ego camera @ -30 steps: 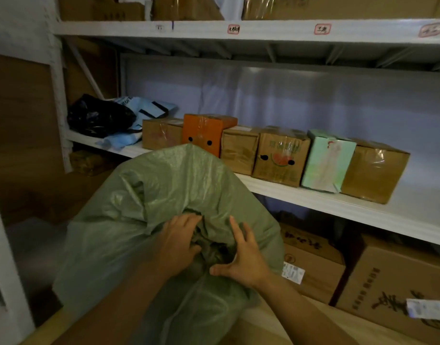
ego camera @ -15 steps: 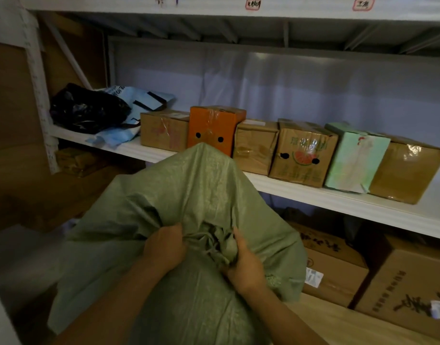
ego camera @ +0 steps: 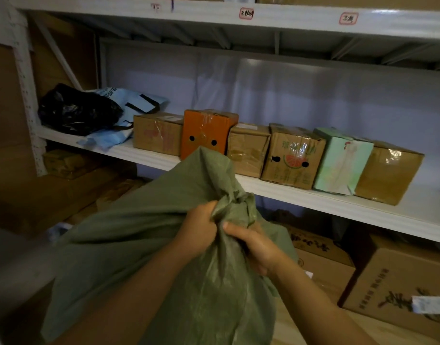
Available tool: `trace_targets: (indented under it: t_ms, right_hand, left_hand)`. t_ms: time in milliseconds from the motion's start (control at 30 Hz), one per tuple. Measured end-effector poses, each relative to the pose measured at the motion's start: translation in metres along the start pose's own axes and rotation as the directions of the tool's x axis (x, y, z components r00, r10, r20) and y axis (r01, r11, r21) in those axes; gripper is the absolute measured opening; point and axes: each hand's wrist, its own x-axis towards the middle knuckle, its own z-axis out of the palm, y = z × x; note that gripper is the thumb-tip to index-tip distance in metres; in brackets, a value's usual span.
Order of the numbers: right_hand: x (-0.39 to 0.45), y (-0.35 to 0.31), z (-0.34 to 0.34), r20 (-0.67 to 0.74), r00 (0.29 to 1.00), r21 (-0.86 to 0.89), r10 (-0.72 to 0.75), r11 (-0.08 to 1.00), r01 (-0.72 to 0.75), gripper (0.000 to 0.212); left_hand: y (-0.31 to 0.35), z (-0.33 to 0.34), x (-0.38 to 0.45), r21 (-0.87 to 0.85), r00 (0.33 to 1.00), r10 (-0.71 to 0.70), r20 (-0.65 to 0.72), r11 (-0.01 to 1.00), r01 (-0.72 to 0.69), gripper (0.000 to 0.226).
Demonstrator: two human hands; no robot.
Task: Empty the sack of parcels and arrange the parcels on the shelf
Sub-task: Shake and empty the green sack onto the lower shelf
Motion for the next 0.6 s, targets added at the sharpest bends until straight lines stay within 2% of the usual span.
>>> trace_targets:
  t_ms: [33, 100, 133, 200, 233, 300, 400, 467, 500, 533, 600]
  right_hand:
    - [0.000, 0.005, 0.001, -0.015, 1.000, -0.007, -0.016, 1.000, 0.016, 0.040]
    - [0.003, 0.013, 0.004, -0.141, 0.989, -0.008, -0.035, 0.999, 0.034, 0.058]
    - [0.004, 0.017, 0.005, -0.205, 0.978, 0.014, -0.036, 0.999, 0.039, 0.056]
    - [0.005, 0.023, 0.004, -0.282, 0.959, 0.078, -0.036, 0.995, 0.060, 0.031]
    - [0.005, 0.023, 0.005, -0.306, 0.951, 0.077, -0.042, 0.995, 0.069, 0.026]
    - [0.005, 0.023, 0.004, -0.350, 0.932, 0.004, -0.097, 0.994, 0.105, 0.027]
    - [0.007, 0.018, -0.005, -0.391, 0.897, -0.118, -0.207, 0.978, 0.175, 0.031]
    - [0.007, 0.015, -0.021, -0.453, 0.866, -0.105, -0.213, 0.977, 0.185, 0.026]
    - [0.004, 0.014, -0.033, -0.503, 0.844, -0.069, -0.187, 0.982, 0.177, 0.024]
    - [0.001, 0.014, -0.046, -0.553, 0.819, -0.019, -0.153, 0.985, 0.172, 0.023]
    - [-0.010, 0.016, -0.073, -0.641, 0.763, 0.062, -0.077, 0.986, 0.152, 0.023]
  left_hand:
    - [0.000, 0.003, -0.002, -0.018, 0.999, 0.007, 0.047, 1.000, -0.006, 0.020]
    - [-0.001, 0.005, -0.005, 0.023, 0.990, 0.004, 0.140, 1.000, -0.008, 0.021]
    - [-0.001, 0.004, -0.006, 0.054, 0.985, 0.003, 0.174, 0.998, -0.013, 0.021]
    - [-0.002, -0.001, -0.006, 0.077, 0.967, -0.008, 0.255, 0.997, -0.013, 0.023]
    - [-0.001, -0.004, -0.005, 0.059, 0.948, -0.014, 0.319, 0.998, -0.005, 0.025]
    - [0.001, -0.006, -0.009, -0.030, 0.914, 0.013, 0.405, 1.000, -0.001, 0.034]
    - [0.002, 0.001, -0.021, -0.016, 0.961, 0.097, 0.260, 0.995, -0.096, 0.046]
    - [-0.007, -0.001, -0.027, 0.085, 0.987, 0.152, 0.046, 0.984, -0.156, 0.052]
    - [-0.015, -0.009, -0.029, 0.172, 0.986, 0.153, -0.072, 0.975, -0.139, 0.053]
    - [-0.025, -0.021, -0.031, 0.285, 0.977, 0.125, -0.175, 0.956, -0.071, 0.056]
    - [-0.051, -0.050, -0.036, 0.483, 0.955, -0.028, -0.297, 0.858, 0.175, 0.071]
